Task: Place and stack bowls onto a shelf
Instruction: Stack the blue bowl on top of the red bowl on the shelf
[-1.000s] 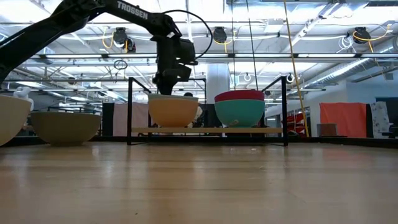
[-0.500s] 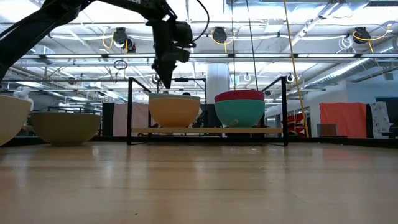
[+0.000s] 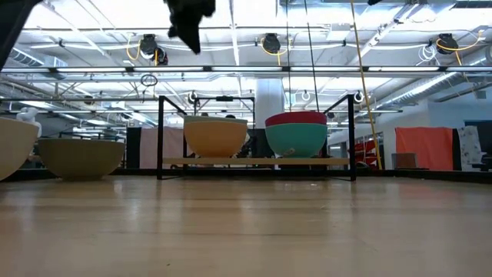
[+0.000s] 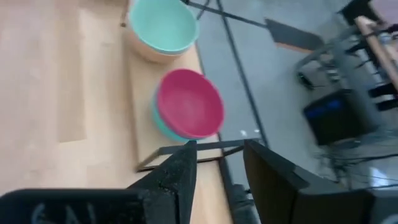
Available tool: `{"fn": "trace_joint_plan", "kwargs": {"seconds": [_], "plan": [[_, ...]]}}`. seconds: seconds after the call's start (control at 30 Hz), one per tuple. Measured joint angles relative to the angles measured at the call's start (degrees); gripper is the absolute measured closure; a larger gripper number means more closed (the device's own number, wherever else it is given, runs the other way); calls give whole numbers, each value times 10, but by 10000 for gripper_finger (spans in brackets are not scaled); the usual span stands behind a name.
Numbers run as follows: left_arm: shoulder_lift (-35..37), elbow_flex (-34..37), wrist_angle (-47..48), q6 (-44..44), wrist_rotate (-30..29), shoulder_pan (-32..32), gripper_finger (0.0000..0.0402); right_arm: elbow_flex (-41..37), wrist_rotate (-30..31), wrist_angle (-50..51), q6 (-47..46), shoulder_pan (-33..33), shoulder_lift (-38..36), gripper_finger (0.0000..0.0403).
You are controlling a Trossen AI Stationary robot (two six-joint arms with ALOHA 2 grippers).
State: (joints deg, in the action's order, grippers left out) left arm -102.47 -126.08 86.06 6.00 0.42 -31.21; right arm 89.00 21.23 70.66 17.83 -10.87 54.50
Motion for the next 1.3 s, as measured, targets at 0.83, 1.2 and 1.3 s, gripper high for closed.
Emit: {"fn": "trace_joint_plan", "kwargs": {"seconds": [0.83,1.2,1.3], "plan": [[98,53,39,-168,-33,169,364,0,-227,194,7,35,56,280],[99,117,40,-120,-34,150,364,-7,-347,193,-130,112,96,280],[98,124,40,-102,-34,138,364,-26,-381,193,-176,136,110,280]]}}
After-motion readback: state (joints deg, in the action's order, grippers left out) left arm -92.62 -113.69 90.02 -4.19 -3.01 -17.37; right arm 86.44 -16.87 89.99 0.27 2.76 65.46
